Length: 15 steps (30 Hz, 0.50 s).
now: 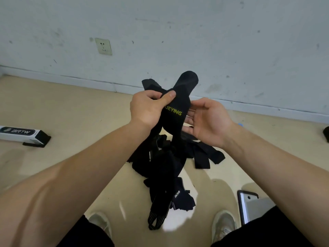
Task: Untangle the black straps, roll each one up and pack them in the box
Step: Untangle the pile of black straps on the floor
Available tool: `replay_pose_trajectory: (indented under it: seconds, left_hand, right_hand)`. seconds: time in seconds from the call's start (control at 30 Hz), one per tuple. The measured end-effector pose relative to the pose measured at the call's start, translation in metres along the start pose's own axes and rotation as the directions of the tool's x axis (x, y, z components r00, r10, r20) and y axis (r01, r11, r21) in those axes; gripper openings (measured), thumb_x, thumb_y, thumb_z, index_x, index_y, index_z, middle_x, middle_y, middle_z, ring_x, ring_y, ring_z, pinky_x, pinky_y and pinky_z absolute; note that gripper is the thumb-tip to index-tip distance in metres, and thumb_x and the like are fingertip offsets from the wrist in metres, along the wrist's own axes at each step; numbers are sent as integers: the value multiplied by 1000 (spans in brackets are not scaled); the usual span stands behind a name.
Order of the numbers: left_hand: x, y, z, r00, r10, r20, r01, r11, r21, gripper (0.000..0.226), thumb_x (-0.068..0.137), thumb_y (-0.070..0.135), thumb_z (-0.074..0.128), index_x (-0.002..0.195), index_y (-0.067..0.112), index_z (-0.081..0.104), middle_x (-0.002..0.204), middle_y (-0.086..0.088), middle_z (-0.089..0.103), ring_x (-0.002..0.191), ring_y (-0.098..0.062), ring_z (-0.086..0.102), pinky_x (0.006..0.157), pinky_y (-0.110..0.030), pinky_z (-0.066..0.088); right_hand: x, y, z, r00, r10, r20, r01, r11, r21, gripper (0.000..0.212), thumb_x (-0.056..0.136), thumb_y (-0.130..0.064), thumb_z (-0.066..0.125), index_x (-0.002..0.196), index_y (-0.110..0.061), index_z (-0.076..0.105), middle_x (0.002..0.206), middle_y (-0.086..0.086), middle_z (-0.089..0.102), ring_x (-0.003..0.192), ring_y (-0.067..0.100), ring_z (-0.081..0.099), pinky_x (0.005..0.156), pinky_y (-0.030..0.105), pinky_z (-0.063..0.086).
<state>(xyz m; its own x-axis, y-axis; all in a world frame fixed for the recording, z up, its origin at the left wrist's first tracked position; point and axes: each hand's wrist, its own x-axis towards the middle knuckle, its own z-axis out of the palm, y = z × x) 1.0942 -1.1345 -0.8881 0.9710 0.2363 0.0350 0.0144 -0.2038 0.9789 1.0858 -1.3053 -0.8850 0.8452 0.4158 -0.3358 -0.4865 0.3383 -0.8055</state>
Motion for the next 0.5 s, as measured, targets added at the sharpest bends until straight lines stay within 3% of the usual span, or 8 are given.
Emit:
replay_pose_trajectory:
  seconds: [0.1, 0.17, 0.23, 0.33, 0.4, 0.5]
  left_hand:
    - [3, -3, -1, 997, -70, 26, 72, 994, -77, 32, 84, 41, 84, 78, 10, 79, 82, -12, 78, 82, -29, 76, 86, -50, 61]
    - [6, -4, -1, 990, -108, 86, 116, 988, -103, 24, 93, 36, 76, 82, 15, 80, 84, -3, 79, 85, -21, 76, 86, -37, 62]
    - [11, -6, -5, 988, -125, 95, 134, 986, -96, 20, 102, 24, 63, 87, 20, 77, 90, 4, 76, 94, -15, 73, 88, -28, 58]
    - [22, -15, -17, 989, -138, 59, 143, 985, -92, 26, 103, 6, 54, 101, 27, 70, 111, 0, 71, 111, -26, 68, 100, -41, 56]
    - [25, -20, -24, 980, -168, 104, 181, 975, -127, 28, 103, 6, 55, 120, 28, 61, 118, -8, 70, 99, -25, 70, 90, -44, 59]
    - [27, -21, -28, 974, -166, 157, 191, 968, -161, 47, 103, 6, 58, 142, 24, 40, 107, 0, 70, 88, -16, 71, 83, -37, 58]
  right_hand:
    - [1, 8, -4, 1000, -25, 12, 26, 996, -91, 31, 89, -22, 57, 117, -13, 68, 109, 3, 66, 96, 19, 62, 97, 36, 51]
    - [6, 16, -4, 993, -88, -78, 67, 969, -239, 27, 99, -14, 57, 124, -13, 68, 111, 3, 71, 100, 20, 67, 99, 38, 53]
    - [12, 18, -5, 970, -128, -204, 72, 962, -263, 24, 102, -12, 56, 122, -14, 69, 108, 3, 74, 99, 23, 68, 94, 39, 56]
    - [13, 11, -14, 950, -152, -274, 77, 961, -264, 19, 102, -10, 57, 115, -16, 70, 99, 0, 76, 88, 21, 71, 77, 33, 57]
    - [11, 4, -18, 941, -174, -292, 90, 956, -278, 20, 101, -11, 58, 116, -18, 70, 95, -3, 77, 81, 17, 72, 70, 31, 57]
    - [12, -4, -21, 933, -195, -304, 106, 952, -286, 19, 101, -15, 60, 117, -19, 70, 96, -3, 77, 79, 15, 73, 70, 34, 57]
